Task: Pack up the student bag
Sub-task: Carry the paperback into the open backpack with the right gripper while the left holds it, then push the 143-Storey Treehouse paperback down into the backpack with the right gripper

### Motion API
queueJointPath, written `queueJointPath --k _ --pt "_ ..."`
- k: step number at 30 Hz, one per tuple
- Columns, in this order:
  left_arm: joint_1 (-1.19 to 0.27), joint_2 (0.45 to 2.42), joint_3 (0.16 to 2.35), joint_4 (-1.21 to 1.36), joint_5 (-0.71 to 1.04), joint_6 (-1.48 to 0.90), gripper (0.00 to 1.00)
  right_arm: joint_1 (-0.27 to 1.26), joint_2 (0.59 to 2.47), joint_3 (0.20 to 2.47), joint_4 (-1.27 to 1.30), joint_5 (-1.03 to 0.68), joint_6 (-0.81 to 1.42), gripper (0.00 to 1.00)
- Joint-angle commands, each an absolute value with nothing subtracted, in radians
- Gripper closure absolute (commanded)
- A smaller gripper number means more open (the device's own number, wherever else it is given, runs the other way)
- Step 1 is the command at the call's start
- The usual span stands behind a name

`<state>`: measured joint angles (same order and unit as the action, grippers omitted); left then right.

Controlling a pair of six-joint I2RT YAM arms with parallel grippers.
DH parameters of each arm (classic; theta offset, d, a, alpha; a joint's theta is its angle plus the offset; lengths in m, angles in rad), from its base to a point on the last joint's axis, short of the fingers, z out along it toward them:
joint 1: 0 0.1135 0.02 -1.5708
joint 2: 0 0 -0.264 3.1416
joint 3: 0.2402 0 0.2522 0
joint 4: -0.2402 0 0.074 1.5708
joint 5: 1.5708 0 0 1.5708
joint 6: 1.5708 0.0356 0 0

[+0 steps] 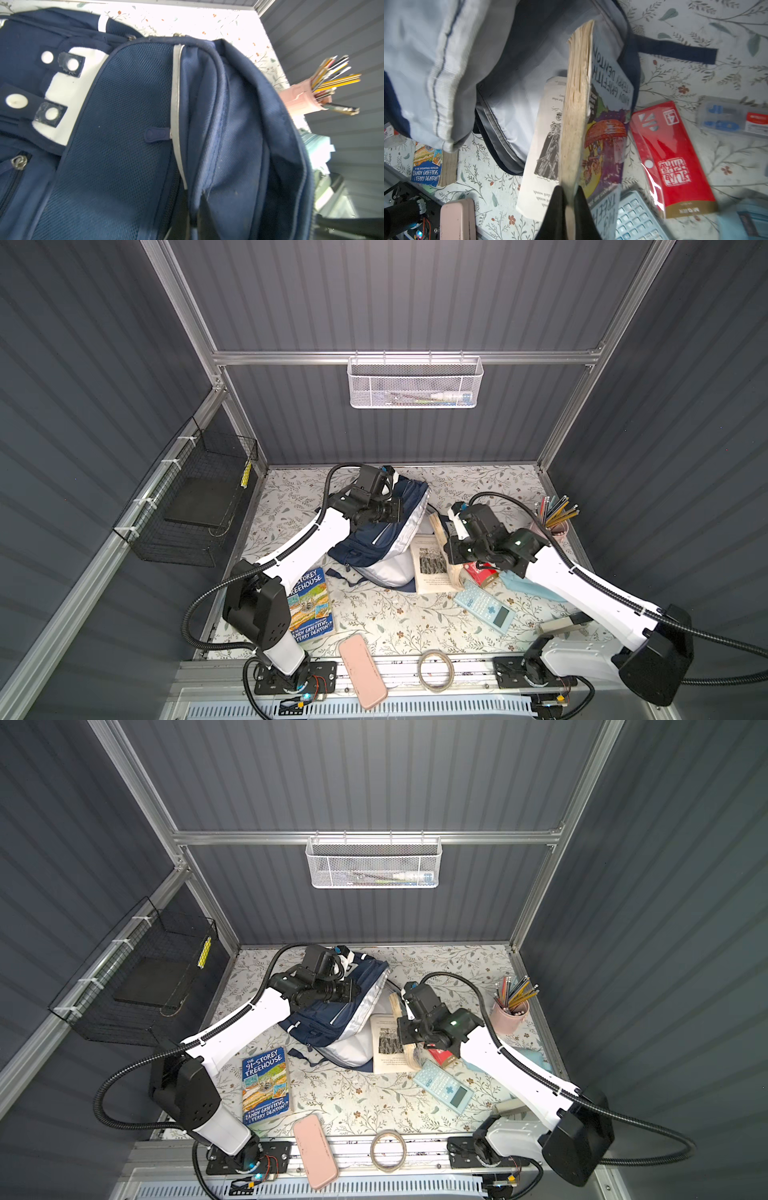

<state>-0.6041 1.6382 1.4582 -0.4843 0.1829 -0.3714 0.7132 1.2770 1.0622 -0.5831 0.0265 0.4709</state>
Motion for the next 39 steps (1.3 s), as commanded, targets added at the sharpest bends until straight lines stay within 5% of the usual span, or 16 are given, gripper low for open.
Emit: queueJointPath --k 1,6,9,12,19,24,30,35,39 --pt "-0.605 1.644 1.534 -0.426 0.263 -0.382 1.0 0.77 1.345 1.081 -0.355 0.165 0.532 1.0" --pt "-0.594 1.63 1.535 -0.432 0.285 -0.388 1.0 0.815 1.576 1.174 -0.255 0.258 0.504 1.0" --pt "-0.577 1.616 1.525 -0.44 0.291 -0.388 1.0 0.83 1.617 1.16 -0.201 0.235 0.546 0.57" --pt "-0.565 1.608 1.5 -0.439 0.3 -0.387 1.0 0.833 1.549 1.071 -0.135 0.244 0.606 0.36" --pt "-0.563 1.605 1.447 -0.423 0.362 -0.4 1.0 0.781 1.358 0.915 -0.23 0.287 0.715 0.16" --pt "-0.563 1.604 1.384 -0.403 0.41 -0.415 1.0 0.657 1.372 0.805 -0.079 0.13 0.727 0.2" --pt "-0.563 1.609 1.392 -0.412 0.427 -0.406 1.0 0.599 1.519 0.868 -0.012 0.087 0.741 0.45" --pt "-0.563 1.61 1.405 -0.419 0.443 -0.406 1.0 0.589 1.646 0.914 0.018 0.068 0.77 0.52" --pt "-0.563 1.616 1.405 -0.424 0.453 -0.406 1.0 0.613 1.703 0.962 0.14 0.025 0.707 0.71"
